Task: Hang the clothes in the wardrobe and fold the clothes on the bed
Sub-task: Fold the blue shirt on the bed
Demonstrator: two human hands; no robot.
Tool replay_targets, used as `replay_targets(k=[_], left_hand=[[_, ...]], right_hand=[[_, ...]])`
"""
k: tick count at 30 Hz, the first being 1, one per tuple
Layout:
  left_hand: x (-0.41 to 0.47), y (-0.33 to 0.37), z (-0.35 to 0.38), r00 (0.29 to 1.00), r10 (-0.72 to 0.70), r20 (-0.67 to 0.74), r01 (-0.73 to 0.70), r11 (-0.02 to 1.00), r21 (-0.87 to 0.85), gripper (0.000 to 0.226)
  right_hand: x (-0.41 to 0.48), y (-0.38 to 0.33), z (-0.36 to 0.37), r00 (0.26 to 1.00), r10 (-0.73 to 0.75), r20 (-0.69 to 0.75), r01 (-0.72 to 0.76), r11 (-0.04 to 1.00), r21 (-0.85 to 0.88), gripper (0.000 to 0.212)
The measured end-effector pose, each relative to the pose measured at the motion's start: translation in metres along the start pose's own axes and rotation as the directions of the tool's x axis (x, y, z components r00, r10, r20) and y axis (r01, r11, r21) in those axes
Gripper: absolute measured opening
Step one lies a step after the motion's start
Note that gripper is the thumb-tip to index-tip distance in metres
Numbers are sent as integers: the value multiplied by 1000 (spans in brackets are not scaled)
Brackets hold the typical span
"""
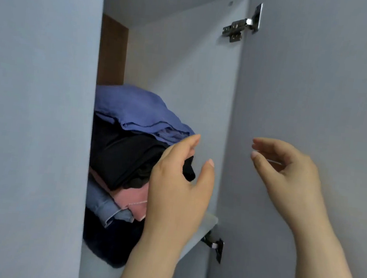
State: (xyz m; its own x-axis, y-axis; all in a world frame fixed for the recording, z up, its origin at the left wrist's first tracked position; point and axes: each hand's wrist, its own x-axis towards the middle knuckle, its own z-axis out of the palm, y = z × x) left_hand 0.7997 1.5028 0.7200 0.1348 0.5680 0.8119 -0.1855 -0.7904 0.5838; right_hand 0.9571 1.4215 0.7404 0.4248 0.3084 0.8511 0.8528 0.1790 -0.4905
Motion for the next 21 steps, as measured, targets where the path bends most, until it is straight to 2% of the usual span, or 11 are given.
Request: replay_targets(k=[5,12,21], left_hand=[[-41,15,-19,988,-44,150,55,996,-65,41],[-76,42,-26,970,-75,233,113,982,-153,36],[-108,57,0,945,-89,314,154,970,-189,31]], right_hand=[[-51,-32,-28,997,54,-48,-55,998,-26,19],[-105,-58,-70,989,127,-73,-131,990,-51,20],[-158,-43,-105,969,228,-98,-232,972,-36,22]])
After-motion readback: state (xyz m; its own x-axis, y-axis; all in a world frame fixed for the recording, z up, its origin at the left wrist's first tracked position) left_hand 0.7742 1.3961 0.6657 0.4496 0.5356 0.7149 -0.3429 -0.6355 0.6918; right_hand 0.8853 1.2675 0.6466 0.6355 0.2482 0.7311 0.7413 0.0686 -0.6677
